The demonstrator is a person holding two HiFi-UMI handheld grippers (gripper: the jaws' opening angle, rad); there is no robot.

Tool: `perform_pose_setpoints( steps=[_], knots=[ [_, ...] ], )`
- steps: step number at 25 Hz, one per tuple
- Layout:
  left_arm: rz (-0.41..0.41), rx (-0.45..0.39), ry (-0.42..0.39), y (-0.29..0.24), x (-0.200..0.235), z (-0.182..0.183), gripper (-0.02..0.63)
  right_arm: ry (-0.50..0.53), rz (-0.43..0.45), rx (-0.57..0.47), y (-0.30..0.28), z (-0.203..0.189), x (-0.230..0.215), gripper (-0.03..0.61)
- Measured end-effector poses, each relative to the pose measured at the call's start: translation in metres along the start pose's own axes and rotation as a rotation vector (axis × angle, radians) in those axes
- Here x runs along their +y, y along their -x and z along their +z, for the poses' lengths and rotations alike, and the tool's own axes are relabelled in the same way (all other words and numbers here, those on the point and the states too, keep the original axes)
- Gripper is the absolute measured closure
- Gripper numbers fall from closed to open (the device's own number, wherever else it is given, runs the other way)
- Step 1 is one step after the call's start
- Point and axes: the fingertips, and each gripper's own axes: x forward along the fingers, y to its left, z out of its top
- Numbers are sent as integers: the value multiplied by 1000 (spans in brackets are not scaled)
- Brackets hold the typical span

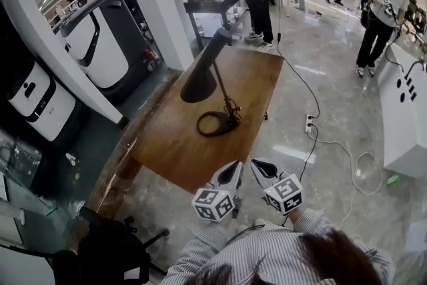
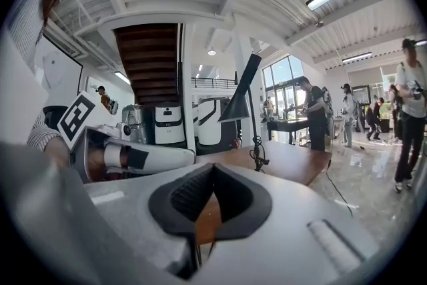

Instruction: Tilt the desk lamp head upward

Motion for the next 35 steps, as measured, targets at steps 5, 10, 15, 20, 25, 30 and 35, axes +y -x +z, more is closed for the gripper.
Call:
perform_pose_setpoints(
  steps=[5,10,15,20,25,30,35],
  knots=[
    [-1,-1,23,-8,0,-2,609,-17,15,-1,2,-3,-6,578],
    [-3,-13,68,-21,0,0,609,-56,43,-45,5,-1,-20,578],
    [13,-31,85,-32,2,-3,609,-59,48,-42,8,-7,-38,578],
    [61,-56,129,-38,22,-7,609,-57,71,0,6,-24,-50,578],
    [61,-96,137,-52,53,18,604,-11,131,23,-19,-15,-63,578],
    [37,-157,131,-74,92,60,568,81,139,-33,-68,22,-83,578],
    [18,-199,133,-95,130,97,540,145,109,-27,-125,48,-99,578]
  ],
)
